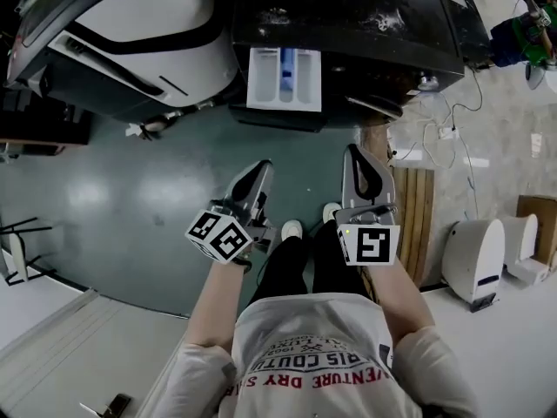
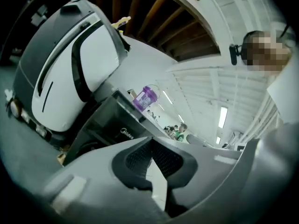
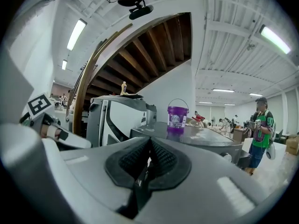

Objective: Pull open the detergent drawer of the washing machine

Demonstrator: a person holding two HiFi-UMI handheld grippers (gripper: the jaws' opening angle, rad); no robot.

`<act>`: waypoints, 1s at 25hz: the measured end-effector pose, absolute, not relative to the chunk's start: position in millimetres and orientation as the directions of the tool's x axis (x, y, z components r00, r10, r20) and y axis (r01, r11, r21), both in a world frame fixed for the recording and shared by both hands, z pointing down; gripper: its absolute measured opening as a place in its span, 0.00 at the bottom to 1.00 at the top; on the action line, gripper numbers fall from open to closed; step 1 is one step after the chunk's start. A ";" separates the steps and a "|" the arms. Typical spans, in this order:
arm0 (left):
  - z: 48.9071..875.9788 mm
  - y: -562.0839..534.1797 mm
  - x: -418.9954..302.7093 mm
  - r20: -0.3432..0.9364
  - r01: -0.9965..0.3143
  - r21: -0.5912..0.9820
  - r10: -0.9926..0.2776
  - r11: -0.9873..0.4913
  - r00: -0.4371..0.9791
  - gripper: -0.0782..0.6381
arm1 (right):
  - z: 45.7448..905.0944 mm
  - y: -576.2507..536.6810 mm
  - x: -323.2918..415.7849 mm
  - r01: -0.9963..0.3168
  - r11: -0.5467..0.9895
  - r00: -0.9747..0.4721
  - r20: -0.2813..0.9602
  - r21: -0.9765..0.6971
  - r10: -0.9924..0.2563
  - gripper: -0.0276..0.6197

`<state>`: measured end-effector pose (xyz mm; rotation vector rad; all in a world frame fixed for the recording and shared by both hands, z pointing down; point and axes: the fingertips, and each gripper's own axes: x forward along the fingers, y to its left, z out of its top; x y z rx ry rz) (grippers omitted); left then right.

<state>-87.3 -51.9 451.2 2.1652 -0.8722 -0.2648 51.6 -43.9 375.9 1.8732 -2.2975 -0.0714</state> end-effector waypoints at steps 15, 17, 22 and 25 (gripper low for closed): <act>299.4 -19.6 -82.4 0.056 -0.642 0.203 -0.646 -0.739 0.761 0.11 | 282.1 2.4 53.6 -0.958 0.234 -0.230 0.046 0.166 -0.972 0.04; 288.5 -15.5 -82.7 0.063 -0.659 0.133 -0.657 -0.740 0.751 0.11 | 272.3 8.8 54.8 -0.955 0.242 -0.239 0.039 0.169 -0.970 0.04; 252.7 -6.0 -81.3 0.068 -0.679 -0.014 -0.678 -0.734 0.732 0.11 | 254.0 22.7 58.0 -0.946 0.274 -0.274 0.021 0.175 -0.961 0.04; 240.6 -1.0 -79.7 0.062 -0.678 -0.060 -0.681 -0.732 0.730 0.11 | 249.3 28.8 61.1 -0.943 0.288 -0.288 0.026 0.169 -0.957 0.04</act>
